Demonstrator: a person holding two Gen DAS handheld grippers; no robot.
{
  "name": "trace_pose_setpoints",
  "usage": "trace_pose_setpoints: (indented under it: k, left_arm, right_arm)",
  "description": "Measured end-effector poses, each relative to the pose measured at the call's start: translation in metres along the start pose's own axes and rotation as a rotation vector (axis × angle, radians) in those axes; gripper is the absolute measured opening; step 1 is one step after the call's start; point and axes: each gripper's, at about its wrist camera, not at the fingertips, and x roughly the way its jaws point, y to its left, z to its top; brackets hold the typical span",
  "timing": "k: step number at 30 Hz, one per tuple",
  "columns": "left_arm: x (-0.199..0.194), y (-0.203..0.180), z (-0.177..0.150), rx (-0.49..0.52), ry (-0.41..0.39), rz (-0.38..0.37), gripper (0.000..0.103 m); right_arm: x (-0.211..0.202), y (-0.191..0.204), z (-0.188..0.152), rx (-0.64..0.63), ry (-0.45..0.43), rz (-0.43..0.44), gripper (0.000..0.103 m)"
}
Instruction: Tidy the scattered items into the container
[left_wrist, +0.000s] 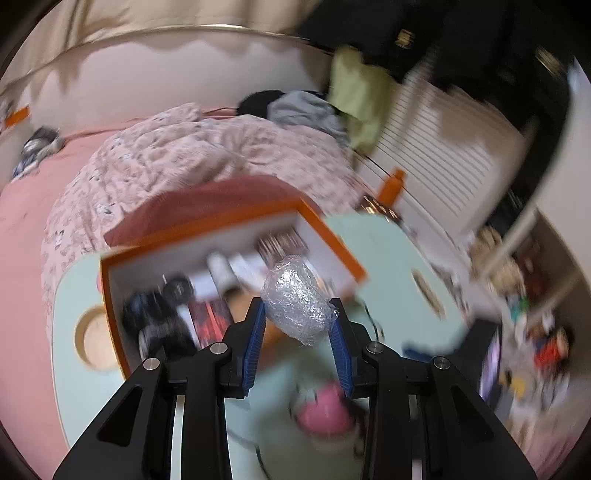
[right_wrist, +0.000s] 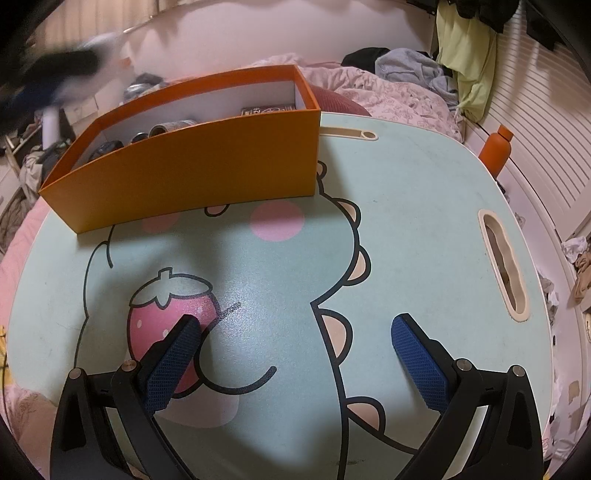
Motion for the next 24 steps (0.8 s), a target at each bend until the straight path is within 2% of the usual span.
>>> trace_pose_setpoints:
  k: [5, 11, 12, 14, 15, 16, 20, 24]
  left_arm:
    - [0.029, 0.005, -0.052, -0.022, 0.055, 0.072, 0.036]
    - [0.049, 0.010, -0.070, -0.068, 0.070, 0.059, 0.036]
    - [0.049, 0.010, -0.072, -0.076, 0.067, 0.064, 0.040]
    - [0.045, 0.013, -0.075, -0.088, 0.051, 0.067, 0.055]
    - [0.042, 0.014, -0.077, -0.098, 0.029, 0.057, 0.069]
    - [0.039, 0.014, -0.079, -0.106, 0.008, 0.046, 0.076]
    - [0.028, 0.019, -0.089, -0.154, -0.051, 0.049, 0.077]
    - [0.029, 0.030, -0.100, -0.228, -0.057, 0.023, 0.077]
  right_arm:
    - [0.000, 0.000, 0.000, 0.002, 0.000, -0.001, 0.103]
    - [-0.001, 0.001, 0.000, 0.007, -0.001, -0.003, 0.103]
    - [-0.001, 0.001, 0.000, 0.008, -0.001, -0.003, 0.103]
    - [-0.001, 0.002, 0.000, 0.009, -0.001, -0.004, 0.103]
    - [-0.001, 0.002, 0.000, 0.010, -0.001, -0.004, 0.103]
    - [-0.001, 0.002, 0.001, 0.010, -0.001, -0.004, 0.103]
    - [-0.001, 0.002, 0.000, 0.013, -0.001, -0.006, 0.103]
    - [-0.001, 0.003, 0.001, 0.016, -0.002, -0.006, 0.103]
